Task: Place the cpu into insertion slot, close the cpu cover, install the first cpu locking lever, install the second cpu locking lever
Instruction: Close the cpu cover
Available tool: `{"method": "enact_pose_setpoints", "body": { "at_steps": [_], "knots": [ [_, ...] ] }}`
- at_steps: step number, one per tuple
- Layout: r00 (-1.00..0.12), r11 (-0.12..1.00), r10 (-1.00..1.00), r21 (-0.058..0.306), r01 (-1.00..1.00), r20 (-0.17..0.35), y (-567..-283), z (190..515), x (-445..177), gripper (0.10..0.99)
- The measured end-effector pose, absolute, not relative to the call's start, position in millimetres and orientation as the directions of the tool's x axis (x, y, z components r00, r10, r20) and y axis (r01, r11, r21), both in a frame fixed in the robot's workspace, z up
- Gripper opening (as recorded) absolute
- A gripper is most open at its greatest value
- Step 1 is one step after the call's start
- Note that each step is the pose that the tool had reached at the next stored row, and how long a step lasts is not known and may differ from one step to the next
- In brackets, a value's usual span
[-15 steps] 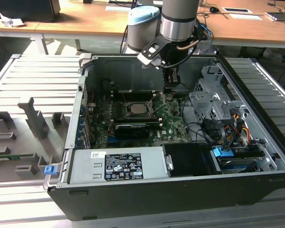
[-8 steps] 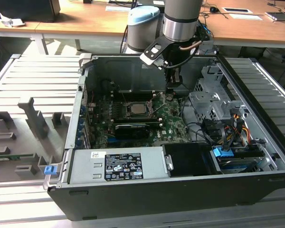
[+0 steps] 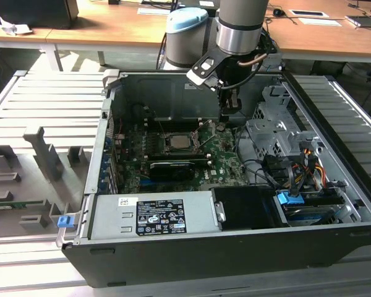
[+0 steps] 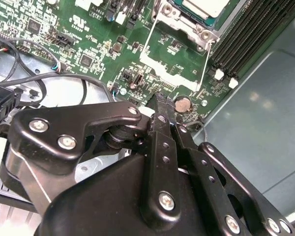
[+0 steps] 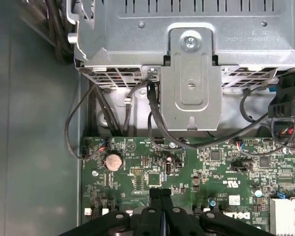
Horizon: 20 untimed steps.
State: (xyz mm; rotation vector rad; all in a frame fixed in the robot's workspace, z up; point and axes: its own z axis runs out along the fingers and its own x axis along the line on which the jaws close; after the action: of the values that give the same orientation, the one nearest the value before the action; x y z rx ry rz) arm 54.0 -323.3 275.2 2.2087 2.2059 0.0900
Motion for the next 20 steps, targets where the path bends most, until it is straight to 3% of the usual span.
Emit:
{"method": "enact_pose_setpoints", "body": {
  "at_steps": [20],
  "knots": [
    [0.0,-0.002,1.0,0.055,0.998,0.028,-323.8,262.7,60.7,0.106]
  ]
}}
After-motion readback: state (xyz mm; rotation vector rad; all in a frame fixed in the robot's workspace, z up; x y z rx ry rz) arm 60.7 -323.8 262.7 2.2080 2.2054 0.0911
